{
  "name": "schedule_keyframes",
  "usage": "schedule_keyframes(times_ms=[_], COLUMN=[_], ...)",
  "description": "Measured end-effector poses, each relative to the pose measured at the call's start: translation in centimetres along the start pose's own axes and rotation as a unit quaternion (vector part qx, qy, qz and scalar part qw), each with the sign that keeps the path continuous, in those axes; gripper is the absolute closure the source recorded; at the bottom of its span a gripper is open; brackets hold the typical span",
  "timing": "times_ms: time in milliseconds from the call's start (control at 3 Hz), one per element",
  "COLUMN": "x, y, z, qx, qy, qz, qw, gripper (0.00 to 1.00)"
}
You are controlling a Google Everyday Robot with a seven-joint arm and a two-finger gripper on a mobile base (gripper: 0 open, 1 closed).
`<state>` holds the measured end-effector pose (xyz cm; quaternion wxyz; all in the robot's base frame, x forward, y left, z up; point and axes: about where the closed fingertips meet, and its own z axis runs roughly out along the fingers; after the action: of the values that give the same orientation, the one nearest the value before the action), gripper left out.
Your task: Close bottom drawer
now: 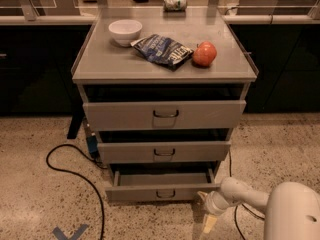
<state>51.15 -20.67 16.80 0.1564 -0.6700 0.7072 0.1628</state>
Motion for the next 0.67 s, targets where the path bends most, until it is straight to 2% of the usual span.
schedule_keyframes(times_ms=[667], x=[-0.8], y=[-4.7], z=[0.2], qx=[0.024], qy=[-0.024], qz=[-0.007], qw=[0.9994], gripper=[0.0])
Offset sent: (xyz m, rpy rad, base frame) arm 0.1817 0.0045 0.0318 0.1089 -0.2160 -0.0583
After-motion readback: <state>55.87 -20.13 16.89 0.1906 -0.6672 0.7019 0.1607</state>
